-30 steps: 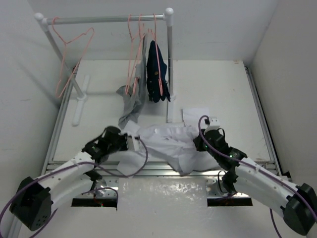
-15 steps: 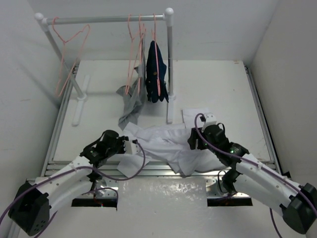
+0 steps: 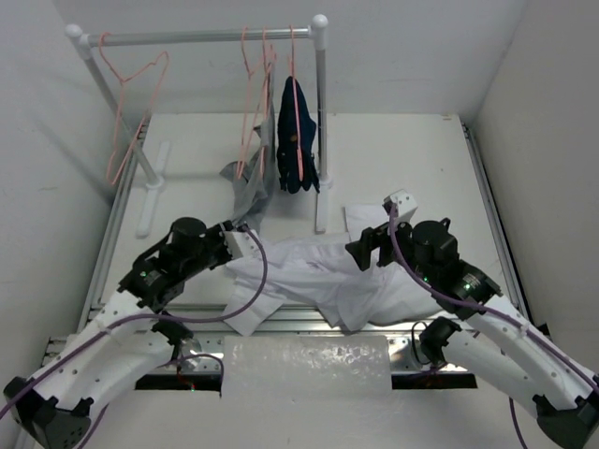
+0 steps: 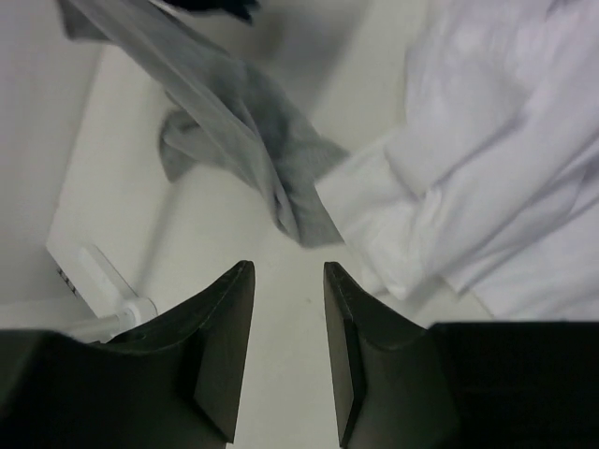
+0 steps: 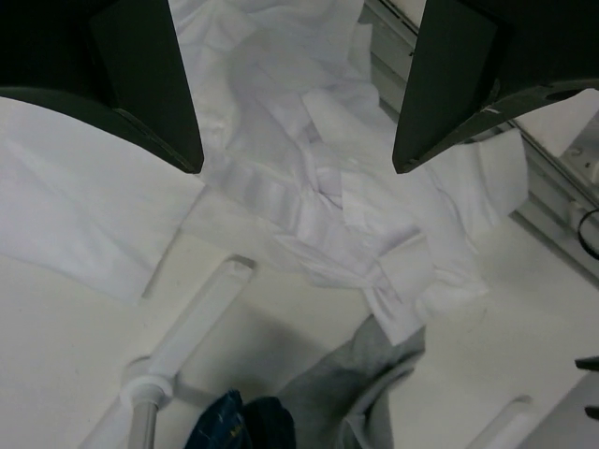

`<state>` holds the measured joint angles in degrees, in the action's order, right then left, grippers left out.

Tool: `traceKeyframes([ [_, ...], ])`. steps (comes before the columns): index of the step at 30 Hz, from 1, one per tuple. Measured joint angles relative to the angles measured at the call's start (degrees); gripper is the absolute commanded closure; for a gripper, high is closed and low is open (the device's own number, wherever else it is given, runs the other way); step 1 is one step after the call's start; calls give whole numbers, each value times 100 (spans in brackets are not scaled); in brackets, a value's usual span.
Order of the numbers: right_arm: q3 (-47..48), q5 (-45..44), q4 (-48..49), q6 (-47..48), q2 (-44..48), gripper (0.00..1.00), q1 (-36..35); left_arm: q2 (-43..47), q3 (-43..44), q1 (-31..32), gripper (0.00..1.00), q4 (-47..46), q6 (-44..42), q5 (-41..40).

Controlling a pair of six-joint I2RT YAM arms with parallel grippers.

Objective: Place the shirt on the hanger

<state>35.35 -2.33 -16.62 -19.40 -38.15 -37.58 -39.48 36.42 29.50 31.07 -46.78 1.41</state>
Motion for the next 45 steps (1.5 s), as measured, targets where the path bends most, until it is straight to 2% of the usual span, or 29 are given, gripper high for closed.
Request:
traceKeyframes([
  [5, 249, 280, -22, 83, 0, 18, 0, 199, 1519, -7, 66, 704, 544, 450],
  [9, 249, 468, -70, 87, 2, 18, 0, 214, 2341, -35, 66, 1056, 767, 278],
  [12, 247, 564, -70, 87, 35, 18, 0, 129, 2857, -118, 64, 1134, 970, -258],
  [13, 245, 586, -68, 87, 52, 18, 0, 31, 3051, -162, 59, 1084, 1069, -507],
  [14, 245, 601, -68, 87, 68, 18, 0, -90, 3270, -205, 49, 1019, 1163, -756],
  [16, 245, 649, -59, 87, 81, 18, 0, -444, 3803, -297, 40, 730, 1331, -1342],
  [21, 168, 817, 2, 81, 66, 18, 0, -1585, 5259, -487, 37, 109, 1453, -2330],
  [23, 114, 881, 35, 81, 55, 18, 0, -2402, 6269, -984, 37, 319, 1626, -2221],
  [25, 61, 942, 42, 74, 50, 18, 0, -3174, 7313, -1751, 37, 505, 1864, -1982],
  [27, 9, 1027, 79, 63, 50, 18, 0, -3738, 7855, -2385, 35, 481, 2041, -1770],
  [32, -177, 1154, 160, 17, 103, 18, 0, -4332, 7895, -3497, 33, 1093, 2299, -1071],
  [37, -398, 1185, 157, 9, 216, 18, 0, -4417, 7740, -4636, 32, 1364, 2446, -164],
  [39, -422, 1185, 157, 11, 221, 18, 0, -4380, 7530, -4848, 34, 1373, 2459, 164],
  [45, -505, 1180, 160, 11, 267, 18, 0, -4350, 6920, -4909, 38, 1362, 2363, 1150],
])
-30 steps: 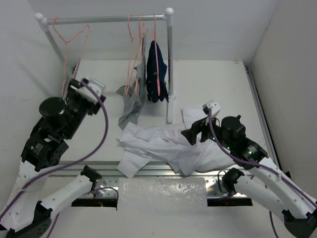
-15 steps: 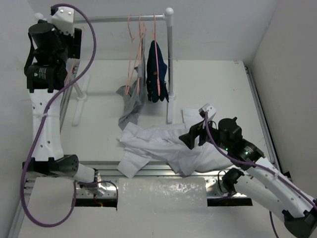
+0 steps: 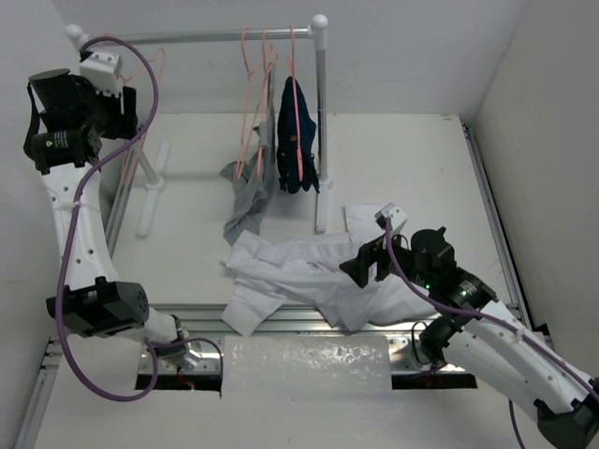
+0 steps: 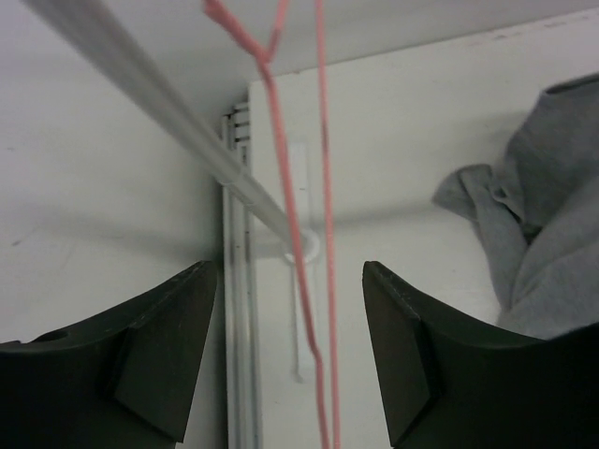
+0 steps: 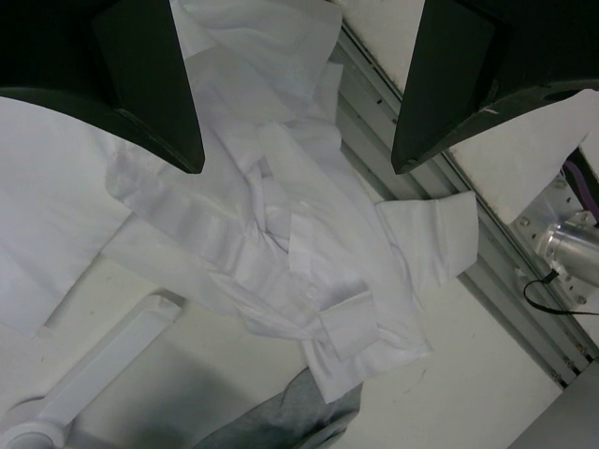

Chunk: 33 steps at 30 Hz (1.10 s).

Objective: Place the shirt on the hanger

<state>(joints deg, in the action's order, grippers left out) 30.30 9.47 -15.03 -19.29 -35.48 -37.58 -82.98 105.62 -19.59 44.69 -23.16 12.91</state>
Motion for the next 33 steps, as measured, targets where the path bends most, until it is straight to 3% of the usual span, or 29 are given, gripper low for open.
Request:
traceKeyframes([
  [5, -120, -4, 4, 0, 57, 18, 0, -7, -76, 0, 38, -9, -15, 468],
  [13, -170, -17, 0, 4, 55, 18, 0, -343, -76, 2, 58, -227, 68, 636],
  [28, -173, -50, 0, 28, 111, 17, 0, -420, -549, 2, 59, -684, 142, 579],
  [32, -173, -57, 0, 31, 122, 17, 0, -420, -612, 2, 78, -765, 192, 581],
  [33, -173, -63, 0, 31, 122, 17, 0, -420, -612, 2, 78, -767, 210, 588],
])
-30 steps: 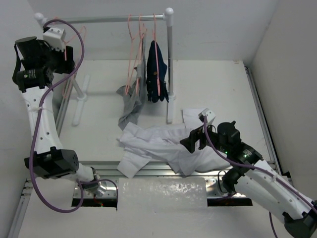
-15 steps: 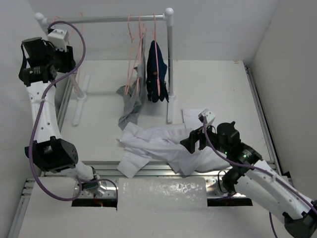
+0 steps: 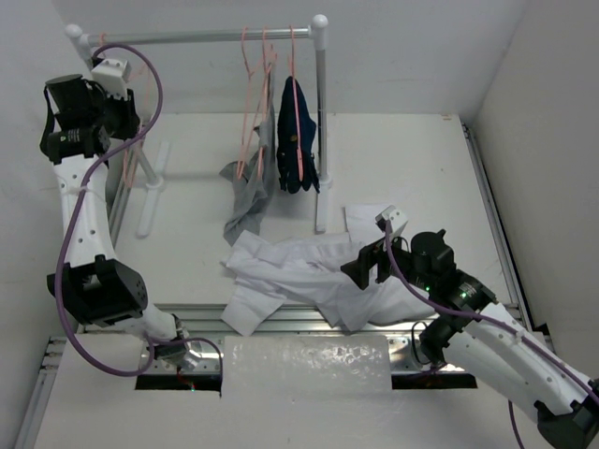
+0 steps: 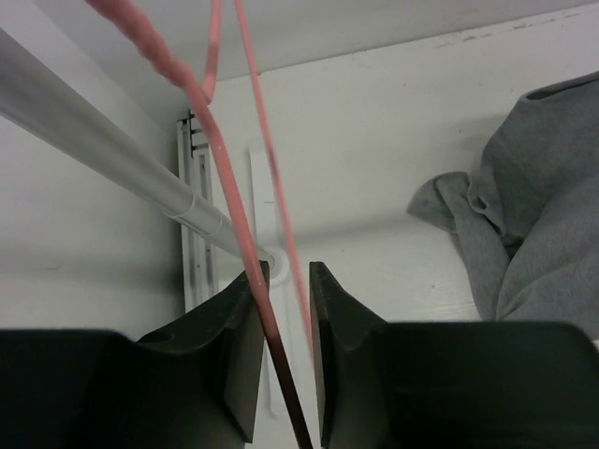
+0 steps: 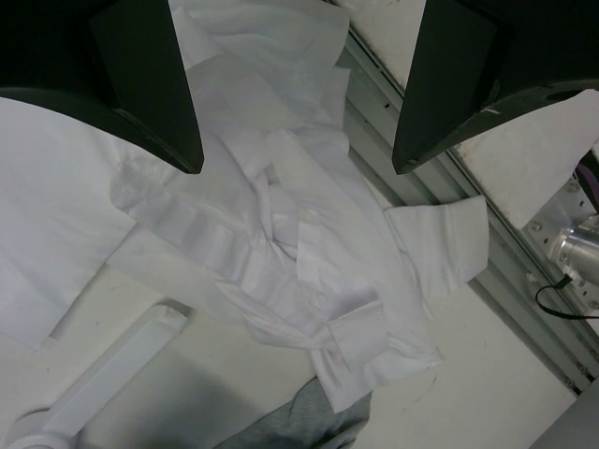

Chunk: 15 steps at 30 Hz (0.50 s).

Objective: Place the shirt on the hanger

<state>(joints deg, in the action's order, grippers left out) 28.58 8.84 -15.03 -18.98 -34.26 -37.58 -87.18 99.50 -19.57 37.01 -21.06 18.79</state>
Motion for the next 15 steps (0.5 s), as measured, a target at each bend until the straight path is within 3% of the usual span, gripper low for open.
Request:
traceKeyframes([
  [1, 0, -9, 0, 2, 0, 17, 0, 0, 0, 0, 79, -11, 11, -2],
  [5, 0, -48, 0, 0, -4, 17, 0, 9, 0, 0, 100, -101, 74, -2],
  [15, -7, -94, 0, 2, -26, 17, 0, 295, -20, 0, 100, -629, 391, 11],
])
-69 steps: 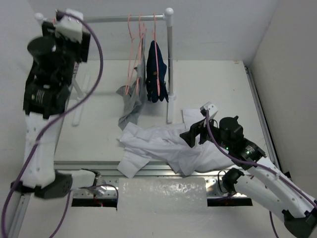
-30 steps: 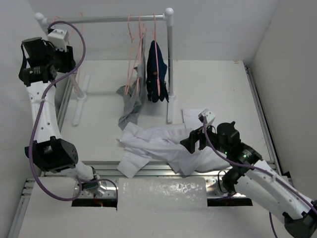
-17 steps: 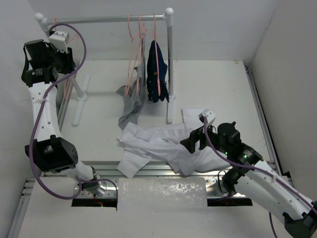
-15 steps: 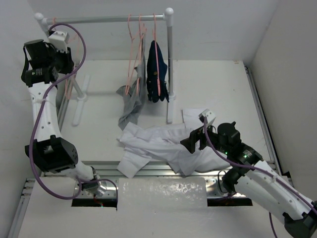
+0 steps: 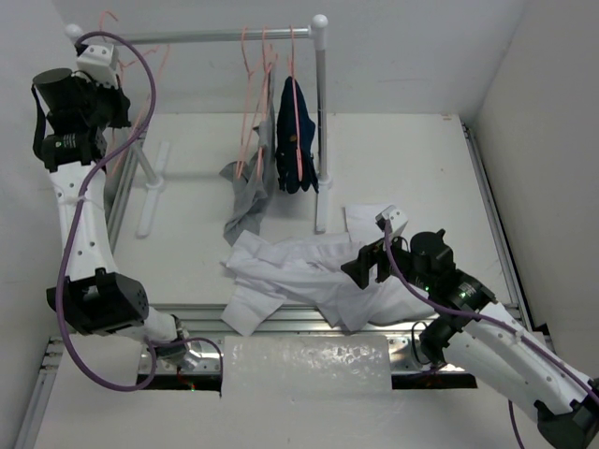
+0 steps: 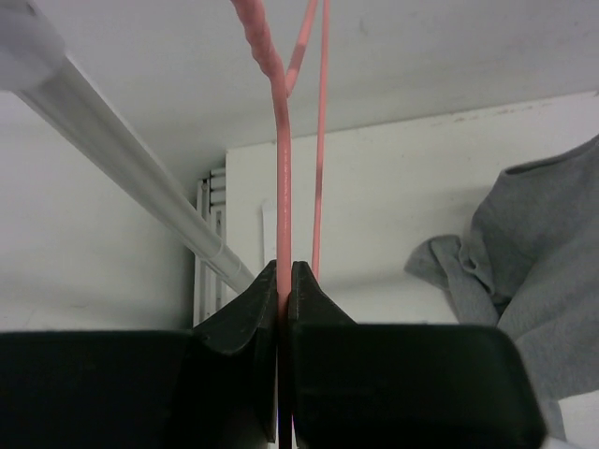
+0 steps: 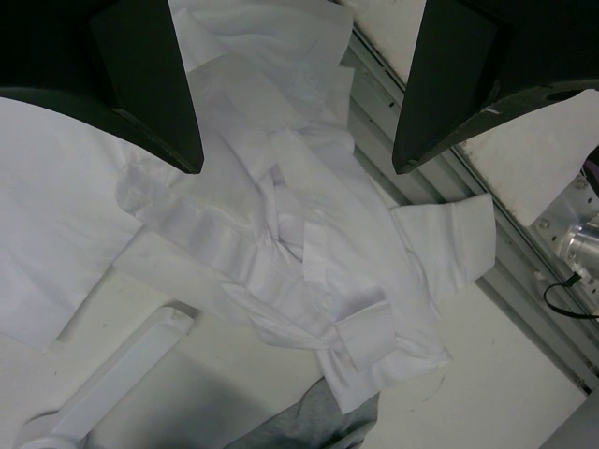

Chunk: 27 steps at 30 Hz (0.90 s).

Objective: Place the shirt on the hanger

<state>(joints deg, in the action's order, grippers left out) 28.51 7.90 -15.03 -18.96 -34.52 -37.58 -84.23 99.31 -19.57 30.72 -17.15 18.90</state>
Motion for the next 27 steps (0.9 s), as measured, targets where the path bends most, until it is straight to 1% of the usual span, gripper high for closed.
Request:
traceKeyframes([
  [7, 0, -44, 0, 66, 2, 17, 0, 251, -72, 0, 100, -501, 205, 118],
  [11, 0, -37, -7, 111, 2, 16, 0, 334, -90, 0, 100, -431, 203, 170],
  [13, 0, -33, -13, 146, 2, 16, 0, 496, -271, 0, 100, -365, 125, 146],
  [17, 24, 44, -103, 256, -37, 16, 0, 1021, -645, 0, 100, 149, -66, -131],
  [21, 223, 227, -219, 326, -234, 16, 0, 1469, -544, 0, 100, 772, -330, -299],
  [27, 479, 459, -269, 411, -350, 16, 0, 2085, -396, 0, 100, 1799, -793, 321],
])
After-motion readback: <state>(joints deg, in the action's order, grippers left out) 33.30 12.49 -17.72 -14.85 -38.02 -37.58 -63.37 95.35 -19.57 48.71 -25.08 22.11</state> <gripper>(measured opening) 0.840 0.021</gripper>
